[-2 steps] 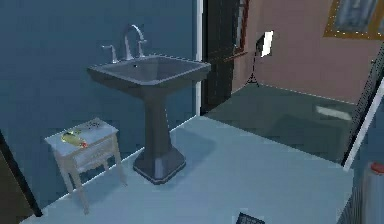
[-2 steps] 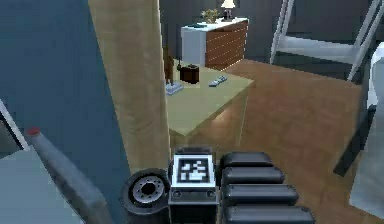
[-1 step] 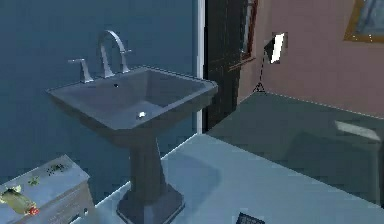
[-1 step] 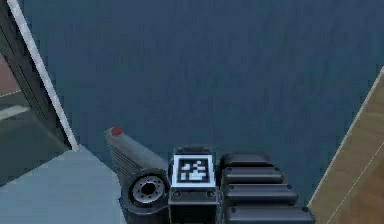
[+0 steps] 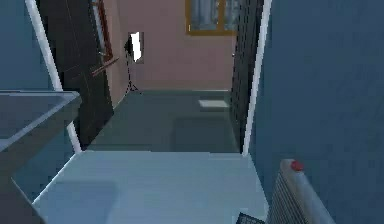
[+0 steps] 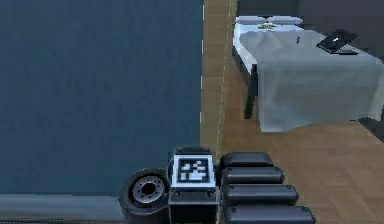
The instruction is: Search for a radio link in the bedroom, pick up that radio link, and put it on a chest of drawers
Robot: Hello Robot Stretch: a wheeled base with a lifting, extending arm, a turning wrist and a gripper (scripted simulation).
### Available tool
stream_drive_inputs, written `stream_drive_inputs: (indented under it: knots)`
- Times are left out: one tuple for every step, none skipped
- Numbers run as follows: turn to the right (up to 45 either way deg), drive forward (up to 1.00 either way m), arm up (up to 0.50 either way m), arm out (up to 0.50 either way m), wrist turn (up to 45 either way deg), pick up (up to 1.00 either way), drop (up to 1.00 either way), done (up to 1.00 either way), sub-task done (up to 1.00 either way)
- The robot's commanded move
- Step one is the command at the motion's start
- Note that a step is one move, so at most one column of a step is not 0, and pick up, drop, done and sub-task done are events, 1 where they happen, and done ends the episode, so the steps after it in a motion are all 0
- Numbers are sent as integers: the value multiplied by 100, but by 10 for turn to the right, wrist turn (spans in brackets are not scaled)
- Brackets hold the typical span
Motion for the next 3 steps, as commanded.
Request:
stream_drive_inputs:
  knots:
    - [0,100,0,0,0,0,0,0,0]
    - [0,100,0,0,0,0,0,0,0]
    - [30,0,0,0,0,0,0,0,0]
